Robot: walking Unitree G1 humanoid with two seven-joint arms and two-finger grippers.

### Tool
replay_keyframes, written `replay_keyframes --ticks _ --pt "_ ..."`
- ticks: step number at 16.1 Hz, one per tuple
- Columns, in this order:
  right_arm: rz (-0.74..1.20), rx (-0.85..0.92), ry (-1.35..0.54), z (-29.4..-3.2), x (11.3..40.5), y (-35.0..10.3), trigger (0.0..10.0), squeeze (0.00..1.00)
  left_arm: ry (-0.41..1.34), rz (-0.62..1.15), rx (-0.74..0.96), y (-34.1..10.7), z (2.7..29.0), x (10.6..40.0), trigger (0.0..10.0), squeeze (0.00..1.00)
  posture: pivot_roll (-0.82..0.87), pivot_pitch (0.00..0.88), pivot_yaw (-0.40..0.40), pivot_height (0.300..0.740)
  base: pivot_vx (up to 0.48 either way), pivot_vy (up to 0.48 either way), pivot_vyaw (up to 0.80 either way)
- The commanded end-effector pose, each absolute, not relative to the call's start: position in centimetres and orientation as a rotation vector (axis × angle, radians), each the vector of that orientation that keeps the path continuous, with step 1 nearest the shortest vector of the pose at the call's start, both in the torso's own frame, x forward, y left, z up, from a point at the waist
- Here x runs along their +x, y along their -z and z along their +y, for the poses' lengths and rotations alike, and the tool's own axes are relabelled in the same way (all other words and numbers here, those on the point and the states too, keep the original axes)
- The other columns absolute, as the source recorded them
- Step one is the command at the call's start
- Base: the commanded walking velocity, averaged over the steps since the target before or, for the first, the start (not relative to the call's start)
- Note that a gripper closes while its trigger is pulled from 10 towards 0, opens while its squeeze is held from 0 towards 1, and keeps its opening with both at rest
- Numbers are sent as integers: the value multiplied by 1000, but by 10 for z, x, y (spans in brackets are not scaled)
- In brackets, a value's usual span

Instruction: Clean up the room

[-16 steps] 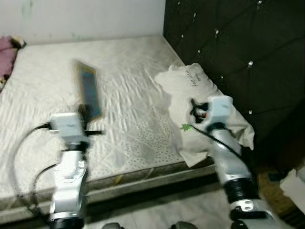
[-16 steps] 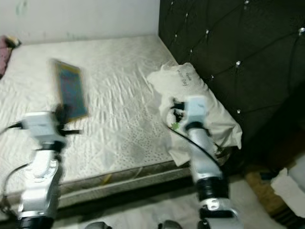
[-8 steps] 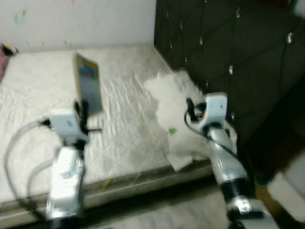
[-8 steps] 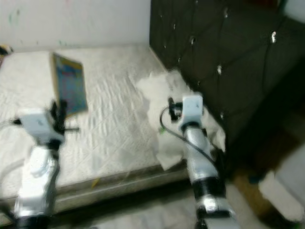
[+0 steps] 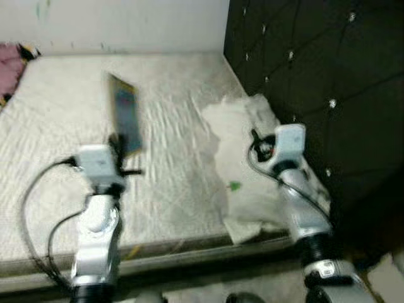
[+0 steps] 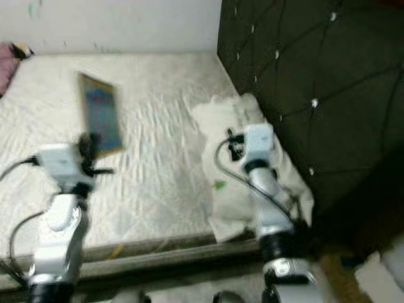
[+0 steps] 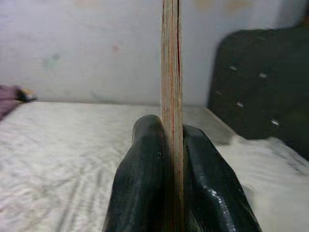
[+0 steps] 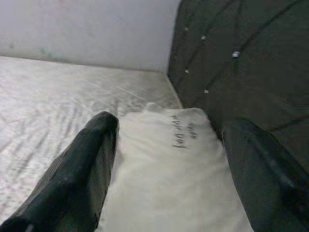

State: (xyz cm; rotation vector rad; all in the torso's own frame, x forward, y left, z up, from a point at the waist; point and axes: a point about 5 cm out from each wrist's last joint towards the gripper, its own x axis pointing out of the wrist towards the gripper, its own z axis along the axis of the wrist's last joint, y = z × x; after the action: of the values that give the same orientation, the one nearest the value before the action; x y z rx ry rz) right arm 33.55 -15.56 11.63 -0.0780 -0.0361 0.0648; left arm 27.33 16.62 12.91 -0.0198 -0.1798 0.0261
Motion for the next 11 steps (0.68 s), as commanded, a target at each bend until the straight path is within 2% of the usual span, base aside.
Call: replay_keyframes --ticks 1,9,11 --pt "-50 -77 -86 -148 337 -119 10000 0 -51 -228 -2 -140 174 275 10000 0 51 0 -14 740 0 0 800" --pt "-51 -92 -103 -147 336 -117 10000 0 -54 -226 -6 -140 173 275 10000 0 52 0 -16 740 0 0 746" --pt "-46 -86 -99 -148 335 -116 10000 0 -73 -223 -8 -138 174 274 10000 0 55 0 -19 740 0 0 284"
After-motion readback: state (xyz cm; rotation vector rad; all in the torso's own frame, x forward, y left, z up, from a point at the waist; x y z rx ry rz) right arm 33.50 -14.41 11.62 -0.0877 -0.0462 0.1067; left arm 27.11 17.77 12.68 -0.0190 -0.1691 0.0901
